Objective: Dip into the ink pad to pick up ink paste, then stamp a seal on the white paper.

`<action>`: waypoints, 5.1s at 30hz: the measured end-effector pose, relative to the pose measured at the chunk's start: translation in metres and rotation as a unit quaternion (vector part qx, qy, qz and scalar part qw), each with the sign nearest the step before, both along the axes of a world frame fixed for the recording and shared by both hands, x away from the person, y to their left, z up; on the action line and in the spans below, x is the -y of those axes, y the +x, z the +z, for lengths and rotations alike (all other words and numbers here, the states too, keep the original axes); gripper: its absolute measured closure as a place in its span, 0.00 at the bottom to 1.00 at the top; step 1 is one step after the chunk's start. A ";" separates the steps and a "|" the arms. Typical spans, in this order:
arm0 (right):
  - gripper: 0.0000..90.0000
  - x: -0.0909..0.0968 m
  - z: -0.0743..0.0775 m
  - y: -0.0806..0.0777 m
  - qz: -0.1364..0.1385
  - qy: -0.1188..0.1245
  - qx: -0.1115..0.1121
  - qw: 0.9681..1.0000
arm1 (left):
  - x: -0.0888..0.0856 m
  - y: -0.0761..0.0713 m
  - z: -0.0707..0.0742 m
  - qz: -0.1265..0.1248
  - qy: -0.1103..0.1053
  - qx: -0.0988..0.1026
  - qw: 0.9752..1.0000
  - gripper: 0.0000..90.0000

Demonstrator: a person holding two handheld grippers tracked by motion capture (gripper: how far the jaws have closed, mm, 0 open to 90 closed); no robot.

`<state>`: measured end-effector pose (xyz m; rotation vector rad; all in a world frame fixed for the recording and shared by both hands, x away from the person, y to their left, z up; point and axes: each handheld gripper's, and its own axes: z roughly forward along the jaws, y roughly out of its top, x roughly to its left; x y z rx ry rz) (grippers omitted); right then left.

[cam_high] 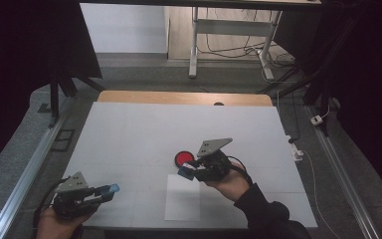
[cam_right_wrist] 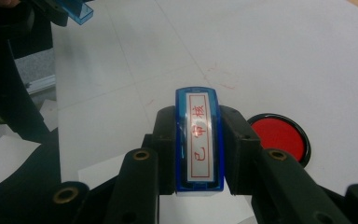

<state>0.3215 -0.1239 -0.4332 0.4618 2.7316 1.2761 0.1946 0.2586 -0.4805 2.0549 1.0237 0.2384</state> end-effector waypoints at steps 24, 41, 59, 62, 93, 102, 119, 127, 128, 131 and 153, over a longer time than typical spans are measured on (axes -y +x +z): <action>0.78 -0.006 -0.017 -0.014 0.018 -0.042 0.007 0.999 | -0.001 0.000 0.000 0.001 -0.001 0.000 1.000 0.76; 0.78 -0.013 -0.040 -0.014 0.025 -0.066 0.004 0.997 | -0.001 0.000 0.000 0.000 -0.002 -0.001 1.000 0.76; 0.78 -0.023 -0.060 -0.013 0.034 -0.094 0.001 0.995 | -0.001 0.000 0.000 0.000 -0.002 -0.001 1.000 0.76; 0.78 -0.024 -0.062 -0.013 0.034 -0.098 0.002 0.995 | -0.001 0.000 0.000 -0.001 -0.002 -0.001 1.000 0.76; 0.79 -0.021 -0.066 -0.015 0.030 -0.091 0.006 0.995 | 0.000 0.000 0.000 -0.001 0.001 -0.002 1.000 0.76; 0.79 -0.026 -0.065 -0.023 0.026 -0.109 0.032 0.993 | 0.000 0.000 0.000 -0.001 0.001 -0.002 1.000 0.76; 0.79 -0.016 -0.069 -0.004 0.013 -0.062 -0.049 0.997 | 0.000 0.001 0.000 -0.001 0.001 -0.002 1.000 0.76; 0.79 -0.015 -0.070 -0.002 0.011 -0.056 -0.058 0.997 | 0.000 0.001 -0.001 -0.001 0.000 -0.003 1.000 0.76; 0.79 -0.016 -0.070 -0.004 0.012 -0.059 -0.053 0.997 | 0.000 0.001 0.000 -0.001 0.000 -0.003 1.000 0.76; 0.79 -0.019 -0.068 -0.010 0.017 -0.076 -0.021 0.997 | 0.000 0.001 -0.001 -0.001 0.000 -0.003 1.000 0.76; 0.78 -0.023 -0.064 -0.016 0.016 -0.096 0.003 0.995 | -0.001 0.001 0.000 0.000 -0.001 -0.002 1.000 0.76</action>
